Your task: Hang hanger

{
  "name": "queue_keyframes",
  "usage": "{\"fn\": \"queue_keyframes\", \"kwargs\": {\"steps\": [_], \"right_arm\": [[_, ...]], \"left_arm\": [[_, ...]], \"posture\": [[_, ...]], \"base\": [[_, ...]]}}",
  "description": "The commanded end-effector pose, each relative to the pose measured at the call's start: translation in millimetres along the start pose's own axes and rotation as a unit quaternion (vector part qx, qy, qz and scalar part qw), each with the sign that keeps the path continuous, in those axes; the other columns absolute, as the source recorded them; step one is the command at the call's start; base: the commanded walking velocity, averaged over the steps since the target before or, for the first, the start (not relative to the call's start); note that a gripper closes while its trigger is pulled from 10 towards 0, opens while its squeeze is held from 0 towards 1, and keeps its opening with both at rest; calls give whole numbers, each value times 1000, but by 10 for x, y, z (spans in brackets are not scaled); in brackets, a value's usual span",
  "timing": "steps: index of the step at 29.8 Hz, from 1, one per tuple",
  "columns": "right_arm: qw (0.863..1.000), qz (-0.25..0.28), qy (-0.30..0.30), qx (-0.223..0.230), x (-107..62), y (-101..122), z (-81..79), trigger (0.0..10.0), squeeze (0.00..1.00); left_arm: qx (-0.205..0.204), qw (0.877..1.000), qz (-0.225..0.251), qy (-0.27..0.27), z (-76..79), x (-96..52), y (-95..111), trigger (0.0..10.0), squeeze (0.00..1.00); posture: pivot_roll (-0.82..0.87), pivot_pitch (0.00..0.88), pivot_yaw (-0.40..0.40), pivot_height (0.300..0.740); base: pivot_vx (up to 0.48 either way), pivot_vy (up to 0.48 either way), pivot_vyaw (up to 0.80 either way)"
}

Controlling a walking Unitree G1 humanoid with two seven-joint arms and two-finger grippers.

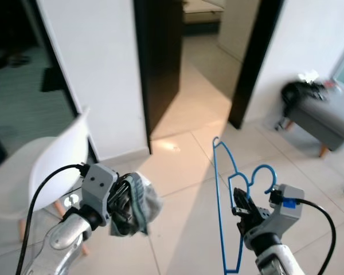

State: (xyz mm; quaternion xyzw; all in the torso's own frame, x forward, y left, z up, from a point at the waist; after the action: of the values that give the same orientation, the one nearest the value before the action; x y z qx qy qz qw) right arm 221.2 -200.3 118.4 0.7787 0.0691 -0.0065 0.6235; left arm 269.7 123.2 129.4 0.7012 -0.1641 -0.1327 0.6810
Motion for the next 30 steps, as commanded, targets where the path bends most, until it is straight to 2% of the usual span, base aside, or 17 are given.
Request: {"fn": "queue_keyframes", "kwargs": {"steps": [1,12,15,18,20,22,23,25,26,28,30], "right_arm": [[1000,0,5,8,-13,2,-22,10000,0],[1000,-6,14,-1,-5,11,-43,10000,0],[995,-29,92,-2,-11,28,-165,10000,0],[995,-29,92,-2,-11,28,-165,10000,0],[984,-35,173,-27,-34,95,-298,10000,0],[970,-37,233,-48,-57,162,-423,10000,0],[970,-37,233,-48,-57,162,-423,10000,0],[963,-31,264,-48,-71,225,-503,10000,0],[963,-31,264,-48,-71,225,-503,10000,0],[952,-21,301,-49,-106,293,-601,10000,0],[952,-21,301,-49,-106,293,-601,10000,0]], "left_arm": [[0,1000,-4,0,-11,-17,-24,10000,0],[-2,1000,-7,1,-24,-5,-14,10000,0],[65,998,20,5,-167,186,243,10000,0],[65,998,20,5,-167,186,243,10000,0],[128,991,31,28,-350,376,439,10000,0],[201,979,10,39,-509,525,565,10000,0],[201,979,10,39,-509,525,565,10000,0],[217,974,-8,58,-644,598,642,10000,0],[217,974,-8,58,-644,598,642,10000,0],[220,972,7,77,-749,648,799,10000,0],[220,972,7,77,-749,648,799,10000,0]], "posture": [[-27,83,-29,740],[-30,88,-29,740],[-34,84,-38,740],[-34,84,-38,740],[-43,79,-36,740],[-44,75,-32,740],[-44,75,-32,740],[-46,72,-30,740],[-46,72,-30,740],[-47,72,-30,740],[-47,72,-30,740]], "base": [[0,0,-800],[0,0,-800],[0,0,-438],[0,0,0],[0,0,0],[0,0,0],[0,0,0],[0,0,0],[0,0,0],[0,0,0],[0,0,0]]}}
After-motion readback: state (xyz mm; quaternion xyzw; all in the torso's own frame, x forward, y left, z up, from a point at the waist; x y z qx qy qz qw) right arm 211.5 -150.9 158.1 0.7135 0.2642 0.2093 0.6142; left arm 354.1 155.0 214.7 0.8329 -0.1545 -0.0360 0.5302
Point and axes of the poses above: a point about 5 cm out from each wrist's last joint towards the gripper, its own x axis pointing out of the wrist towards the gripper, its own y axis along the axis of the wrist's last joint, z = x × y, the point moved 2 cm from there along x, pointing out of the wrist towards the gripper, and after that the axes turned 12 degrees about -x, right-handed, at the moved point
